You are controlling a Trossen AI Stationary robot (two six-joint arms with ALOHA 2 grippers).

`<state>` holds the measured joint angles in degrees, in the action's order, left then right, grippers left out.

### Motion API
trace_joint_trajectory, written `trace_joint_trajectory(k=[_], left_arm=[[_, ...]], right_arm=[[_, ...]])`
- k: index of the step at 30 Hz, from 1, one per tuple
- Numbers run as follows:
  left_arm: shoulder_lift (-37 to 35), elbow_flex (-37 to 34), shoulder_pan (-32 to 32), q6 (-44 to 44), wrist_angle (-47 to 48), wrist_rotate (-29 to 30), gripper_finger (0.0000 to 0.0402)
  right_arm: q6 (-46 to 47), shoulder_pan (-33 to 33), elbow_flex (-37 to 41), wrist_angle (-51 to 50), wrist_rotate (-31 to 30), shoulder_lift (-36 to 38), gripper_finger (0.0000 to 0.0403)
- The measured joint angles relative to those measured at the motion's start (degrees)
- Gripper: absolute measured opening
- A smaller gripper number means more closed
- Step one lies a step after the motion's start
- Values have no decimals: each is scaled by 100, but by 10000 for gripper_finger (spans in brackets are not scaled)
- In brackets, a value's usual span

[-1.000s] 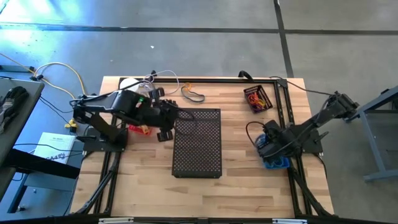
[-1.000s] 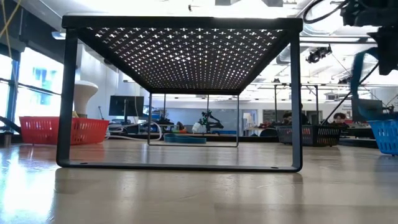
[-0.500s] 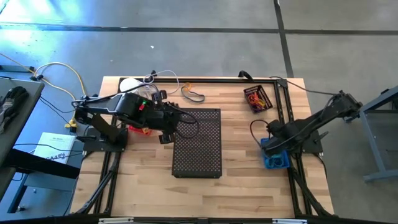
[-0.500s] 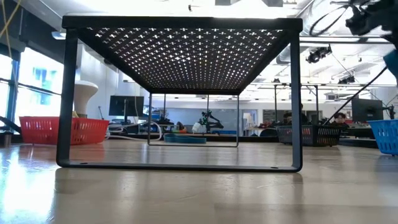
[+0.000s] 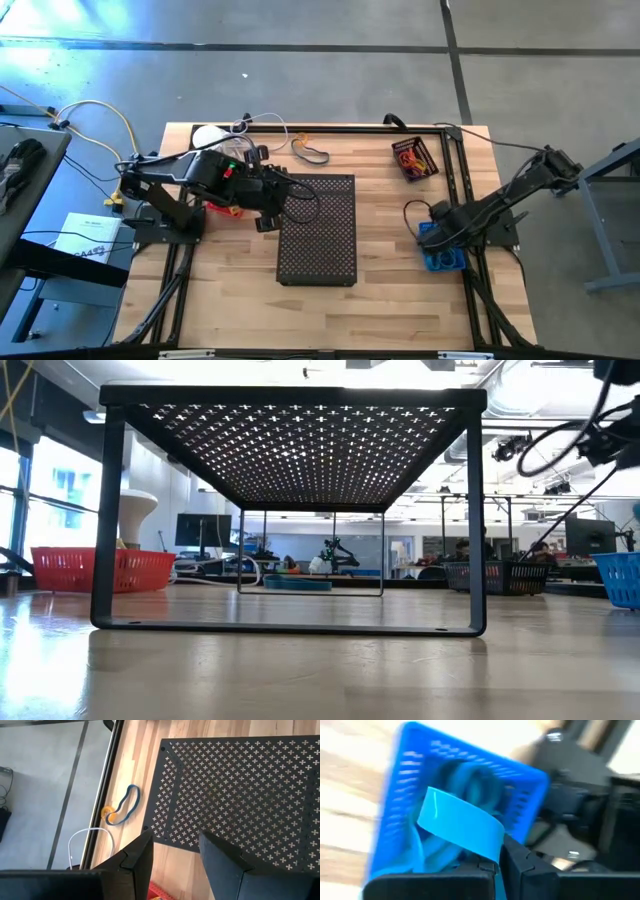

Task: Pick & Place Office Desk Supplies
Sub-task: Put the blue rubber band into the blue bin

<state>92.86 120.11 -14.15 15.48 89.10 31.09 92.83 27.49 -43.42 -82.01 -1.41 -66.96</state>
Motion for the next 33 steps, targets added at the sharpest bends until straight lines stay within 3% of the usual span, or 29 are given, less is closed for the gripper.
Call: trace_joint_trajectory(k=[6,19,33], left_arm=[[9,-88,0,-4,-53,-2,150],[7,-789,-4,-15,-190,-7,150],[7,-791,-662,82,-214,-24,150]], right_arm=[[-36,-26,11,640,100,-227,3],[-452,-52,11,661,290,-1327,3],[-1507,-792,293,1589,339,-1740,3]])
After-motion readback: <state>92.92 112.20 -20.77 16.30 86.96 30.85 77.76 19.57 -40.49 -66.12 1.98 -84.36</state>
